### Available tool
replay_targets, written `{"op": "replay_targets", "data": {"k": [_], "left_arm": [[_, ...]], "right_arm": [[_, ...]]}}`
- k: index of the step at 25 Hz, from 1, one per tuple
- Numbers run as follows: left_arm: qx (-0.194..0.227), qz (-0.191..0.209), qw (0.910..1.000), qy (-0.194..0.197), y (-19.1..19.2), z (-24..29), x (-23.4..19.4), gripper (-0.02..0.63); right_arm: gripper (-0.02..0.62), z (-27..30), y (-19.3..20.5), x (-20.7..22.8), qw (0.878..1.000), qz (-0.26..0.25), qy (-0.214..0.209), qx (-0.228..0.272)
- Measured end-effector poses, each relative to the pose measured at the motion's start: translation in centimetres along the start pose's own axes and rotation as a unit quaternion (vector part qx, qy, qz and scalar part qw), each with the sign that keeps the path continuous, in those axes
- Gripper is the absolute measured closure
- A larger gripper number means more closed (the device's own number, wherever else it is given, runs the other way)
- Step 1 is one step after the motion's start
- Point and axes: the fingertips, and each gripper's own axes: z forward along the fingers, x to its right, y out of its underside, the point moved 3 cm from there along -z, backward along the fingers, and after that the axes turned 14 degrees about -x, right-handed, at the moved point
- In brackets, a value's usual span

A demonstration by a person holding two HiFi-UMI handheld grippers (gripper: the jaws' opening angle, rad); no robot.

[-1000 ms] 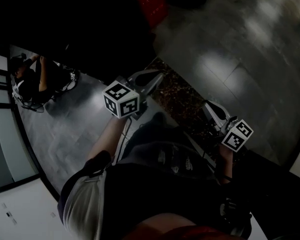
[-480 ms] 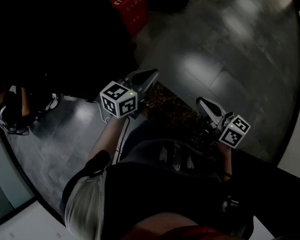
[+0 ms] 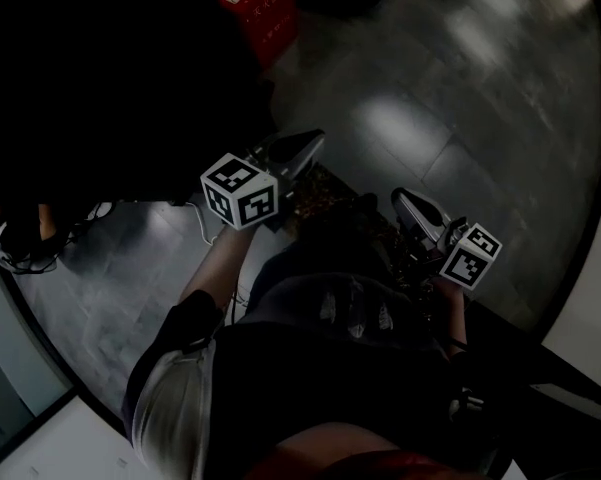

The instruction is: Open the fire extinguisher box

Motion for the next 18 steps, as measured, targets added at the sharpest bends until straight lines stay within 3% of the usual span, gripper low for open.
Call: {"op": "replay_targets", "data": {"k": [7,15,18], "left_arm": [[-0.005,-0.003,0.9998,-0.02,0.8,-0.1,1.0,0.607],[-0.008,-0.029,0.9923,-0.12,-5.6,9.4,-3.3,0.606],[0.021,-0.056,0.99,-0.128,-7.3,11.3,-3.4,0.607]], "right_arm": [[0.595,0.5,-0.8,1.0,0.999,-0.021,-0.027,-0.012],[0.595,-1.9,-10.3,11.7,0.995,-0.013,-0.091,-0.038],[0.595,-3.3,-11.6,14.6,0.991,0.008,-0.126,-0.05]]}}
